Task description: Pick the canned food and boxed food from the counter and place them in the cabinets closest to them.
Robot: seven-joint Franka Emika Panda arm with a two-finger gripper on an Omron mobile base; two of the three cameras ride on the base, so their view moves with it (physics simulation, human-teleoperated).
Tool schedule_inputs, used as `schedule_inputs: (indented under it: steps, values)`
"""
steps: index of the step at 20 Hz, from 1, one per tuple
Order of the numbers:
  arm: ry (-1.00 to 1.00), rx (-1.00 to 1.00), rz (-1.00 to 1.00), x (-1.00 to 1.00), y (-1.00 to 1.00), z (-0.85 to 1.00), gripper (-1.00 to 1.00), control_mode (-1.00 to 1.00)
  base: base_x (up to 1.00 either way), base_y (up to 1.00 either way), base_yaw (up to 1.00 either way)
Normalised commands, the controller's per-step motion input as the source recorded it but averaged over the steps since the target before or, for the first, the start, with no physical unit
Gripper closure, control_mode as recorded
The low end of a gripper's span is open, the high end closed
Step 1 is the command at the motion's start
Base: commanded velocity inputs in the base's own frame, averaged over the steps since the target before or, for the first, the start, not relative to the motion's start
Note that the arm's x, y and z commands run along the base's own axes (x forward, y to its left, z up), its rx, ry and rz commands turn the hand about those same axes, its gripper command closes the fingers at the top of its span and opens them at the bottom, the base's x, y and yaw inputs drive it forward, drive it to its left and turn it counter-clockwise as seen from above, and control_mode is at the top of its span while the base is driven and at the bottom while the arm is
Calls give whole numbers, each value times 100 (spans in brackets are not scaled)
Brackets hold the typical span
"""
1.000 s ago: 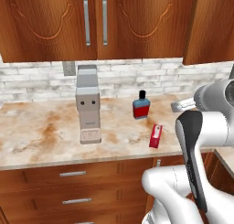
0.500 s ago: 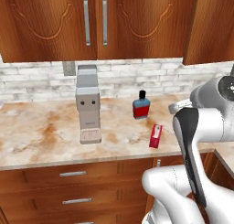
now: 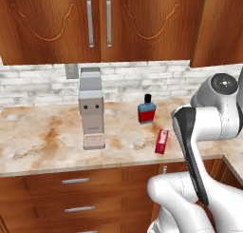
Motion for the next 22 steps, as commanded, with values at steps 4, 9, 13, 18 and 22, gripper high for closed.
schedule_inputs:
  steps: [4,9,13,18,22]
  values:
    - [9,1,-7,9,0,-28,-100,-100,0,0,0]
    - [7,8,-8,8,0,-28,-100,-100,0,0,0]
    - [5,12,-8,8,0,-26,-100,-100,0,0,0]
    - [2,11,-7,13,0,-22,-100,-100,0,0,0]
    - [0,7,-7,18,2,-21,-100,-100,0,0,0]
